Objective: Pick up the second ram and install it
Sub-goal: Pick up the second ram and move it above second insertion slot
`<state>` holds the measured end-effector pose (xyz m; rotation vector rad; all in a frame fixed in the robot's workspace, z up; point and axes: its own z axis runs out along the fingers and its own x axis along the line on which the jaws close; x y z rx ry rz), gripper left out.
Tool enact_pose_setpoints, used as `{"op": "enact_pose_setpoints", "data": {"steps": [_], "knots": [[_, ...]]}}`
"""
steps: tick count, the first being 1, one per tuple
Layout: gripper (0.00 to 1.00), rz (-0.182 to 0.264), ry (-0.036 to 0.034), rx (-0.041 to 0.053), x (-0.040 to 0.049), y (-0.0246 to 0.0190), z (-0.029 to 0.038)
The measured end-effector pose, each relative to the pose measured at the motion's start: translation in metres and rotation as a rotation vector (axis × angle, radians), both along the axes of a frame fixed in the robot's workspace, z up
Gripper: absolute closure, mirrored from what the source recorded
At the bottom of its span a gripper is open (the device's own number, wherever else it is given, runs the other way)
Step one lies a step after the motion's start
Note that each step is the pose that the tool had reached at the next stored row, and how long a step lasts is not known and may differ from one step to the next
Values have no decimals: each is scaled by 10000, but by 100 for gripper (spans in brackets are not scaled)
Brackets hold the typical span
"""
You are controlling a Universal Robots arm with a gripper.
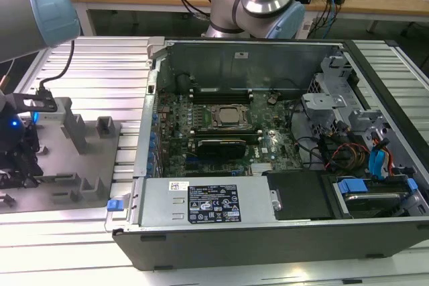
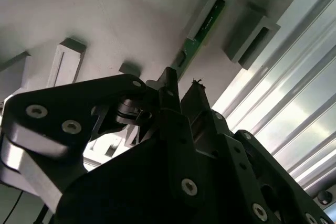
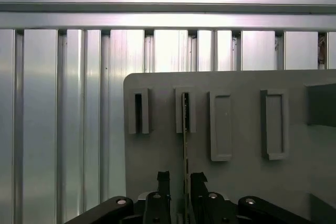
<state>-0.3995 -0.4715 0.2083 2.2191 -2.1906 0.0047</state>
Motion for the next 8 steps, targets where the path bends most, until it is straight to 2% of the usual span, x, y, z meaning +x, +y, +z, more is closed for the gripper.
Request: {"op": "enact_pose_setpoints", "data": {"steps": [8], "knots": [[70, 20, -1, 1, -5, 1, -19]]}}
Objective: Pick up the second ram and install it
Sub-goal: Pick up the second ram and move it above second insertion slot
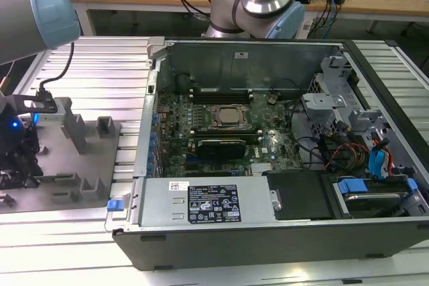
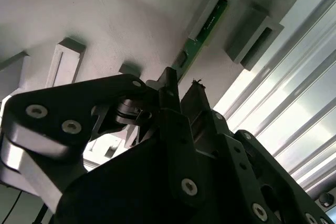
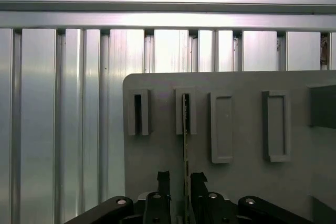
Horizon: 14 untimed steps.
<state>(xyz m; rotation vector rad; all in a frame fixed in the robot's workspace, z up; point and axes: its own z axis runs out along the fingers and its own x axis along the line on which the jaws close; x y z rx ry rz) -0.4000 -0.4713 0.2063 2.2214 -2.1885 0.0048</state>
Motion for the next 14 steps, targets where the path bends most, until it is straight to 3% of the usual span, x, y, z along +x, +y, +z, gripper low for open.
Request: {"op": "enact_pose_setpoints", "data": {"steps": [2, 12, 14], "knots": [[87, 0, 0, 1, 0, 0, 0], [87, 0, 0, 1, 0, 0, 0], [87, 0, 0, 1, 0, 0, 37]]}}
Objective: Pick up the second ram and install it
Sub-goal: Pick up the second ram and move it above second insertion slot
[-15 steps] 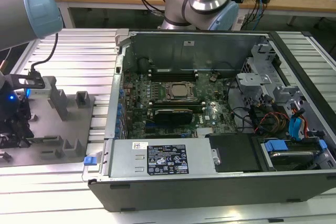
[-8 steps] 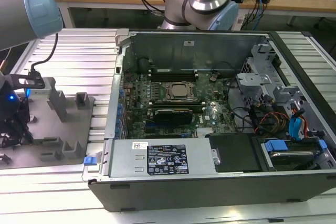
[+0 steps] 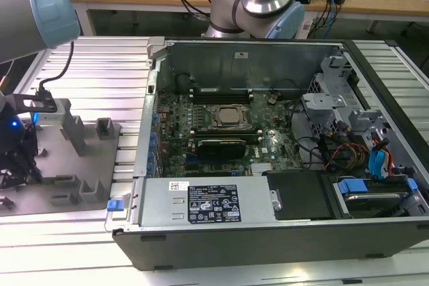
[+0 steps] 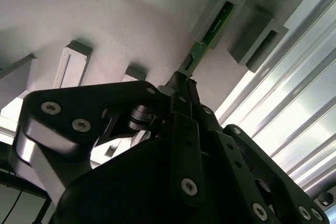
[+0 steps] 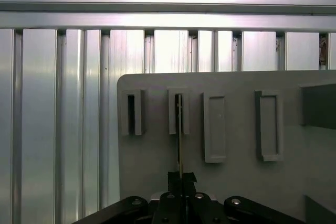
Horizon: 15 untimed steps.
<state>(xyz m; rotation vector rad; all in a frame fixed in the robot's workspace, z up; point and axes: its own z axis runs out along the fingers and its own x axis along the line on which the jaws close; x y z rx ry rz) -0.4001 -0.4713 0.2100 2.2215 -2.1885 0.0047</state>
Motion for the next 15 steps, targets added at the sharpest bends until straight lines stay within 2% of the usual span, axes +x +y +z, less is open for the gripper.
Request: {"op": "enact_pose_setpoints", "data": {"steps": [5, 7, 12, 15], "knots": [[87, 0, -1, 1, 0, 0, 178], [87, 1, 0, 0, 0, 0, 219], [87, 0, 0, 0, 0, 2, 261], [87, 0, 0, 0, 0, 6, 310]]}}
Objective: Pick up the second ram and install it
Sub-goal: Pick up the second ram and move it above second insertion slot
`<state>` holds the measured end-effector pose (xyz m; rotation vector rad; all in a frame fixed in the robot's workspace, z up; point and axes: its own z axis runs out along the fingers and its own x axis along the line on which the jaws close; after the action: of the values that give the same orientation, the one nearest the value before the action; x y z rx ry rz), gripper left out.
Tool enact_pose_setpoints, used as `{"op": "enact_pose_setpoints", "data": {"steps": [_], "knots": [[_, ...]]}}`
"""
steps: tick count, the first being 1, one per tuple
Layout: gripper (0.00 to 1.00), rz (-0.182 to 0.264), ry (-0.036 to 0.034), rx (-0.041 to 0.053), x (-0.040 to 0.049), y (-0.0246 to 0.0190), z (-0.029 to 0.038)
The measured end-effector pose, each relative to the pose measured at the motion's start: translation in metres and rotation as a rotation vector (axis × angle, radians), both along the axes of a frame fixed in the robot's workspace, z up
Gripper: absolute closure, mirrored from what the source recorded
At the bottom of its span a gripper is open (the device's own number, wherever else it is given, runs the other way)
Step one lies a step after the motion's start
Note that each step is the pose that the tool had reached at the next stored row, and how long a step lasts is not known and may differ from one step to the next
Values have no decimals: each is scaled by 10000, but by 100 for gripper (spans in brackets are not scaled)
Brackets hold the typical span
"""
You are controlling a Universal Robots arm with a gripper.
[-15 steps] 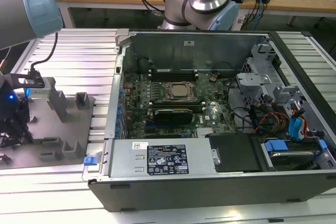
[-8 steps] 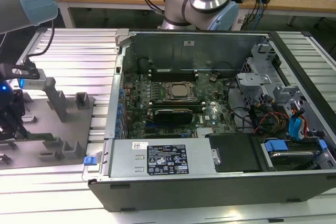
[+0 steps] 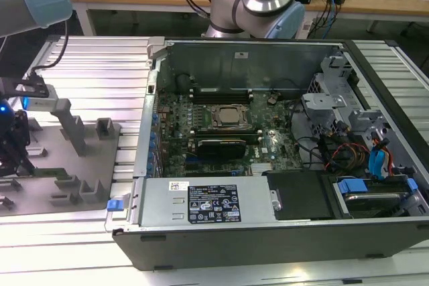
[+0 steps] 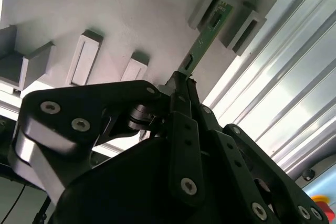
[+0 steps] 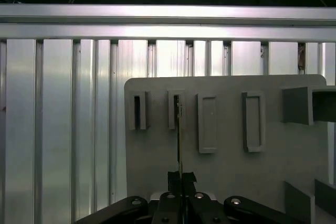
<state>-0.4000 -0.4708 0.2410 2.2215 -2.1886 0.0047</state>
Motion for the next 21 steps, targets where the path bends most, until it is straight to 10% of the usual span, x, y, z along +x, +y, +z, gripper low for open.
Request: {"op": "enact_pose_setpoints", "data": {"steps": [2, 9, 21], "knots": [[87, 0, 0, -1, 0, 18, 146], [87, 0, 0, -1, 0, 24, 266], [87, 0, 0, -1, 0, 28, 683]]}}
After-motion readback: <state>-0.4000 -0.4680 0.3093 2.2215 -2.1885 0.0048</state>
